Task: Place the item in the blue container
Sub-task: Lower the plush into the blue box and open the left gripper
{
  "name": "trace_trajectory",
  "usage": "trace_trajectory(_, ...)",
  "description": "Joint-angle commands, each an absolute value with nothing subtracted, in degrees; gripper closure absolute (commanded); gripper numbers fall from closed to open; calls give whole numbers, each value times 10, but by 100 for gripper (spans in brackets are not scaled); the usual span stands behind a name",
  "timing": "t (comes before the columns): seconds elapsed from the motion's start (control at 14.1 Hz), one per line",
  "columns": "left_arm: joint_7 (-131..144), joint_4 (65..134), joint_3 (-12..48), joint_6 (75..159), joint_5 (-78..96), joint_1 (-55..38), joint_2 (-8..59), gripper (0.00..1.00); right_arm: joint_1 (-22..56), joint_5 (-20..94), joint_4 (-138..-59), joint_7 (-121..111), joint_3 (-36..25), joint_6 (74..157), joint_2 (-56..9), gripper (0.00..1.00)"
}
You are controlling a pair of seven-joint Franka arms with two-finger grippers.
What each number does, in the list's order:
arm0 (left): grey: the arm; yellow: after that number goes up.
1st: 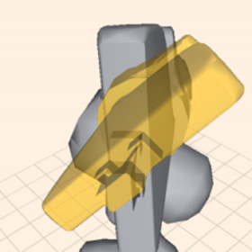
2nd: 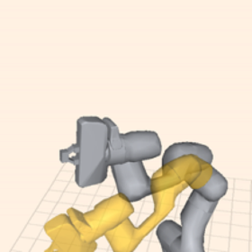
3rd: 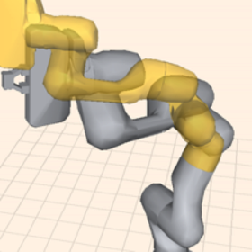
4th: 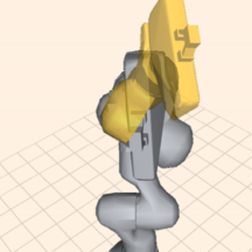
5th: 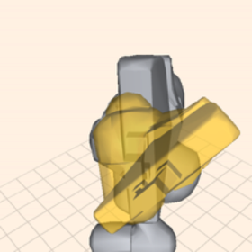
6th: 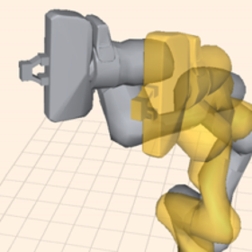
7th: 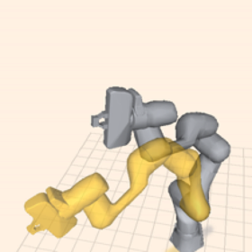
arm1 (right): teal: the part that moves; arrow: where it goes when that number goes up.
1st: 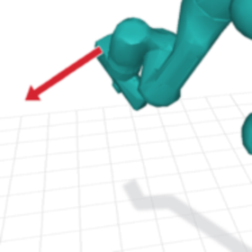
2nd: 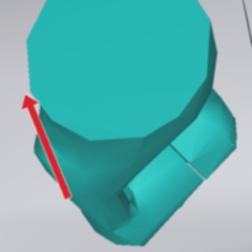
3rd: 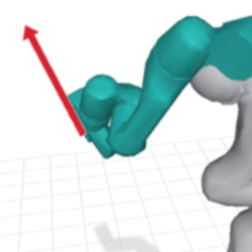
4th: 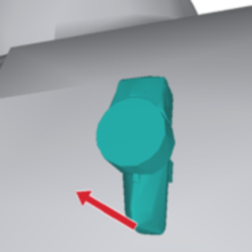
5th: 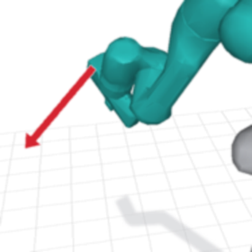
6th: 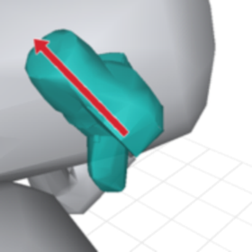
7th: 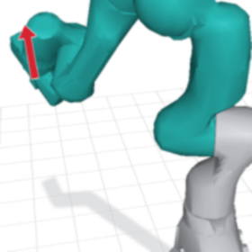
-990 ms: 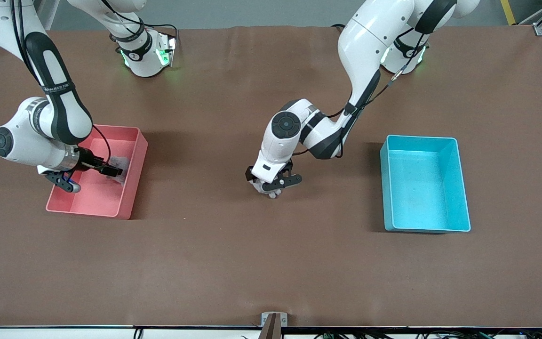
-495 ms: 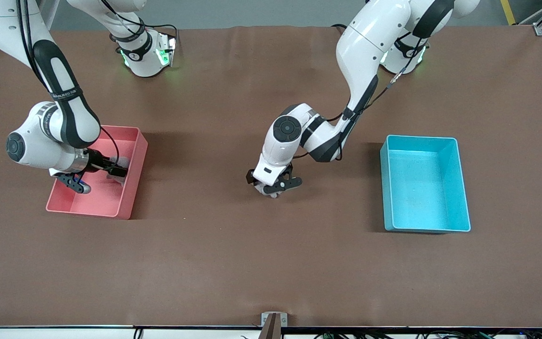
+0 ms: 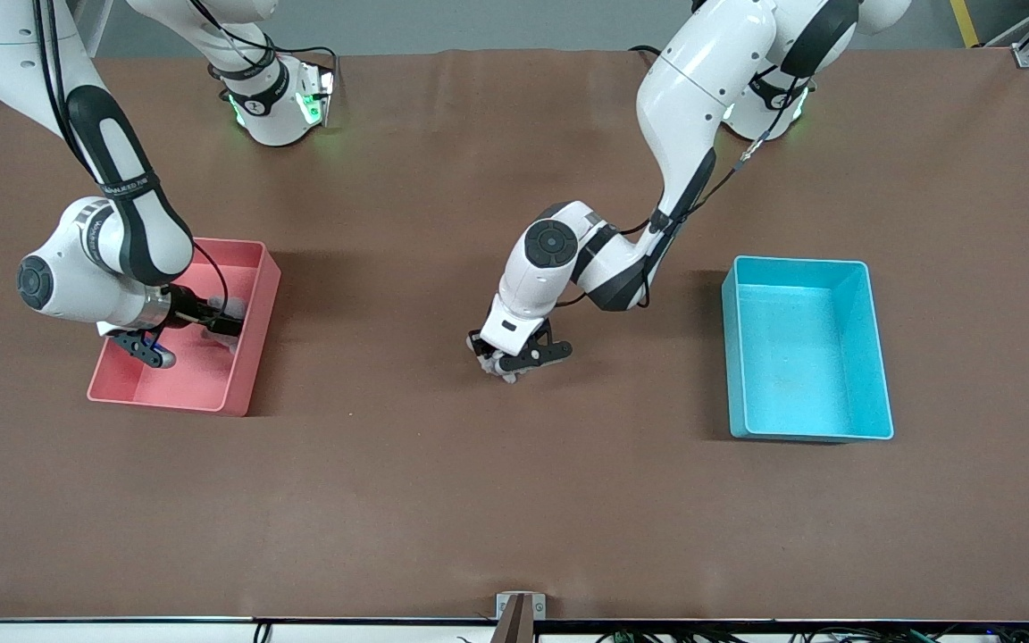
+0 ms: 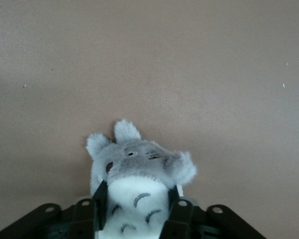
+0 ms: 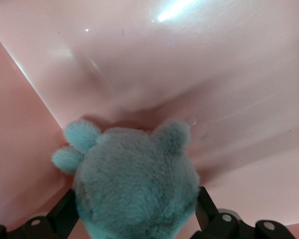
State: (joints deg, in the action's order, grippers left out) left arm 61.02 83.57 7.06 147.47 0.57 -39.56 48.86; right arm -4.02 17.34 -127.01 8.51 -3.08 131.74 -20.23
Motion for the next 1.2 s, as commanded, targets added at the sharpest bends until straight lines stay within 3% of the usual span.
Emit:
trace_trajectory(0.0,616,824,67,1482,-4,-398,497,69,-41,192,-1279,71,-28,1325,-207,4)
trace_trajectory(0.28,610,827,68,1450,-7,-368,456,69,-41,192,-1279,71,-28,1322,-207,30)
trace_trajectory(0.57,602,844,69,1292,-8,-317,366,69,-40,191,-1278,68,-28,1320,-207,58)
trace_trajectory(0.71,538,894,69,1237,-8,-273,296,69,-40,191,-1278,67,-29,1319,-207,72)
trace_trajectory(0.99,411,1023,73,1221,-7,-170,175,69,-41,191,-1276,67,-29,1318,-207,95)
trace_trajectory(1.13,338,1072,73,1220,-7,-117,137,69,-41,191,-1274,64,-29,1317,-207,97)
